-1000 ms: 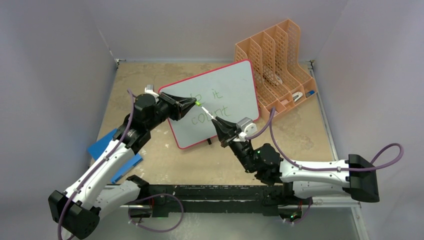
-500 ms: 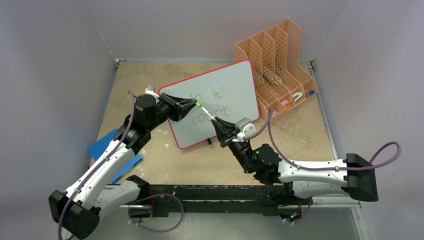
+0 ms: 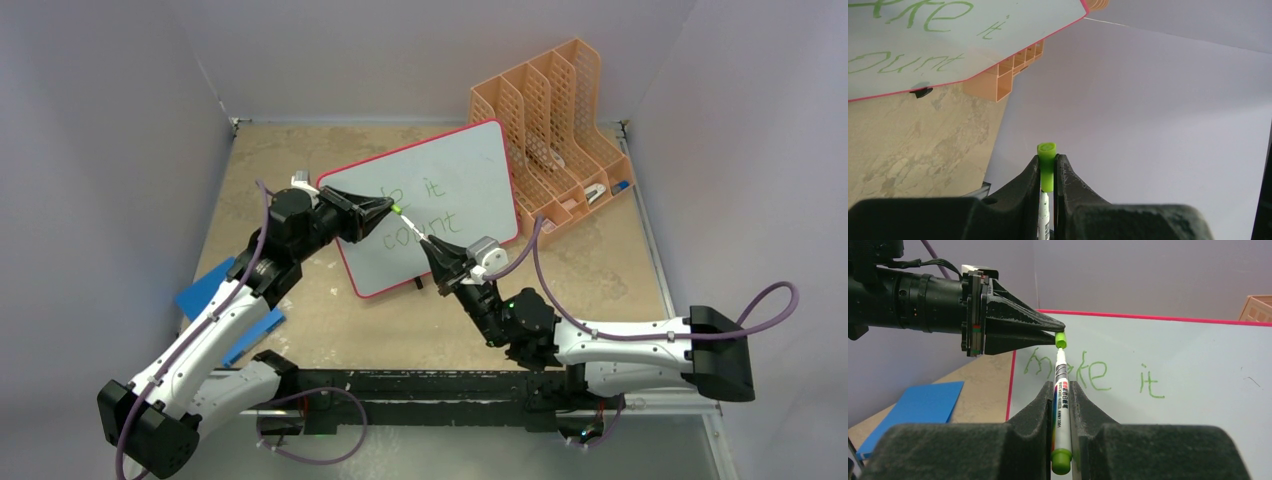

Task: Write a sentence on the whiteboard
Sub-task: Insert the whiteboard marker without the cap into the pen cap.

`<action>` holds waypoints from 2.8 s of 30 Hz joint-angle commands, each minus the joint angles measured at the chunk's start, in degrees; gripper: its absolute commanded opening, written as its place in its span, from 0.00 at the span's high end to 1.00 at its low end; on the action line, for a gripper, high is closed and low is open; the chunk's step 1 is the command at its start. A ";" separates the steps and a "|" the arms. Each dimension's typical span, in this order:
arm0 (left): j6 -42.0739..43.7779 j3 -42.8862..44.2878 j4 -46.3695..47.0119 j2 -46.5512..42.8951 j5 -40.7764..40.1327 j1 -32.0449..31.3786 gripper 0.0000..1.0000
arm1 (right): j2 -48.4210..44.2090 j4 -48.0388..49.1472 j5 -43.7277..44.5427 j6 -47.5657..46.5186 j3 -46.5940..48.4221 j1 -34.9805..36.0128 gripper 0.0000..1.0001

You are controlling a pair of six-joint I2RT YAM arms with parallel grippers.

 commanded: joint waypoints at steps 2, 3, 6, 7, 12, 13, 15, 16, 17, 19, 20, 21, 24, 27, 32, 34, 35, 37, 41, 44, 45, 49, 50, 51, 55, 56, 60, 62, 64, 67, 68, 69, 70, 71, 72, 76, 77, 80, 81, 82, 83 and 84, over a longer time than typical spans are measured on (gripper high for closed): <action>-0.96 0.10 3.56 -0.37 1.51 0.24 1.00 | -0.01 3.53 0.88 -0.66 2.40 0.33 1.00; -0.88 0.14 3.53 -0.38 1.59 0.24 1.00 | 0.00 3.79 1.22 -0.66 2.32 0.33 1.00; -0.38 0.28 3.33 -0.47 1.57 0.28 1.00 | -0.21 4.42 1.77 -0.84 2.15 0.35 1.00; -0.28 0.28 3.34 -0.55 1.52 0.24 1.00 | -0.24 4.44 1.77 -0.84 2.12 0.33 1.00; 0.51 0.40 3.94 -0.20 2.23 0.25 1.00 | -0.32 4.61 1.61 -0.67 2.19 0.33 1.00; 0.64 0.30 4.27 -0.06 2.74 0.24 1.00 | -0.28 4.61 1.67 -0.67 2.26 0.33 1.00; 1.24 0.41 4.57 0.25 3.60 0.27 1.00 | -0.18 4.81 1.76 -0.66 2.31 0.36 1.00; 1.58 0.51 4.51 0.31 3.88 0.21 1.00 | -0.21 4.91 1.87 -0.74 2.31 0.33 1.00; 1.85 0.69 4.42 0.28 3.96 0.23 1.00 | -0.19 5.02 2.12 -0.75 2.33 0.33 1.00; 2.35 0.67 4.07 -0.04 3.89 0.16 1.00 | -0.23 5.22 2.61 -0.75 2.39 0.37 1.00; 2.45 0.71 4.09 -0.17 3.93 0.15 1.00 | -0.06 5.27 2.92 -0.75 2.52 0.33 1.00; 2.65 0.67 4.15 -0.28 3.95 0.15 1.00 | 0.03 5.42 3.16 -0.75 2.58 0.33 1.00; 3.02 0.65 3.92 -0.44 4.23 0.15 1.00 | 0.47 6.44 4.06 -1.05 2.59 0.33 1.00; 3.59 0.57 3.64 -0.43 4.61 0.15 1.00 | 1.06 7.07 4.54 -1.44 2.87 0.38 1.00; 3.66 0.59 4.21 -0.05 5.32 0.07 1.00 | 2.24 7.03 3.60 -1.54 3.72 0.33 1.00; 3.61 0.67 4.64 0.13 5.75 0.00 1.00 | 2.65 7.39 3.54 -1.58 3.78 0.33 1.00; 3.57 0.79 4.67 0.26 5.81 -0.14 1.00 | 2.73 7.76 3.47 -1.80 3.75 0.35 1.00; 3.53 0.74 4.42 0.39 5.61 -0.36 1.00 | 2.73 8.06 2.94 -1.98 3.96 0.33 1.00; 3.19 0.71 3.97 0.54 4.76 -0.42 1.00 | 2.80 7.14 1.15 -1.87 4.76 0.33 1.00; 3.07 0.83 3.94 0.85 4.30 -0.60 1.00 | 3.00 6.68 0.26 -1.46 5.13 0.53 1.00; 2.97 0.93 3.83 0.99 4.15 -0.76 1.00 | 3.18 6.44 0.17 -1.46 5.35 0.62 1.00; 2.91 0.97 4.39 1.17 4.58 -0.99 1.00 | 4.06 6.43 0.79 -1.67 5.52 0.77 1.00; 3.03 1.02 4.59 1.12 4.78 -1.07 1.00 | 4.28 6.60 1.55 -1.71 5.39 0.77 1.00; 3.15 1.01 4.64 1.01 4.88 -1.12 1.00 | 4.47 6.71 2.19 -1.61 5.33 0.77 1.00; 3.85 0.99 4.75 0.38 5.14 -1.64 1.00 | 5.91 6.14 4.30 -1.34 5.54 0.76 1.00; 3.83 1.01 4.84 0.26 5.24 -1.86 1.00 | 5.96 6.35 4.32 -1.30 5.39 0.73 1.00; 3.90 0.40 5.41 -0.29 5.04 -3.82 1.00 | 6.15 7.73 4.41 -1.21 4.89 0.68 1.00; 3.90 0.16 5.97 -0.42 4.44 -5.26 1.00 | 6.71 8.58 4.83 -1.81 5.11 0.72 1.00; 4.17 0.01 6.44 -0.51 3.65 -6.67 1.00 | 7.41 8.80 5.20 -2.21 5.68 0.68 1.00; 4.92 0.01 7.18 -0.84 2.49 -8.70 1.00 | 8.56 8.92 5.42 -2.93 6.34 0.69 1.00; 5.19 0.08 7.38 -0.87 2.07 -9.34 1.00 | 8.80 9.04 5.39 -2.95 6.37 0.64 1.00; 5.40 0.06 7.65 -0.91 1.56 -9.98 1.00 | 9.05 9.28 5.31 -2.91 6.34 0.61 1.00; 5.66 0.02 7.77 -0.99 1.28 -10.55 1.00 | 9.23 9.47 5.30 -2.82 6.30 0.59 1.00; 5.72 -0.09 8.05 -1.00 1.17 -11.03 1.00 | 9.42 9.58 5.46 -2.59 6.29 0.52 1.00; 5.63 -0.35 8.48 -1.00 1.16 -11.70 1.00 | 9.55 9.84 5.55 -2.25 6.21 0.49 1.00; 4.68 -1.27 11.59 -1.06 1.11 -14.19 1.00 | 10.28 11.02 6.75 -1.36 6.07 -0.05 1.00; 4.48 -1.35 11.99 -1.08 0.80 -14.83 1.00 | 10.54 11.36 7.33 -1.17 6.18 -0.22 1.00; 4.14 -1.91 13.32 -1.41 -0.84 -17.41 1.00 | 11.58 12.77 8.77 -1.02 6.58 -0.57 1.00; 4.07 -2.12 13.62 -1.55 -1.43 -18.18 1.00 | 12.00 13.52 9.38 -1.08 6.70 -0.72 1.00; 3.99 -2.12 13.83 -1.63 -2.08 -18.94 1.00 | 12.61 14.63 10.29 -1.33 6.82 -0.81 1.00; 3.90 -2.23 14.18 -1.55 -2.79 -19.80 1.00 | 13.05 15.76 10.86 -1.78 6.71 -0.89 1.00; 3.88 -2.42 14.49 -1.63 -3.51 -20.53 1.00 | 13.41 17.08 11.10 -2.29 6.59 -0.90 1.00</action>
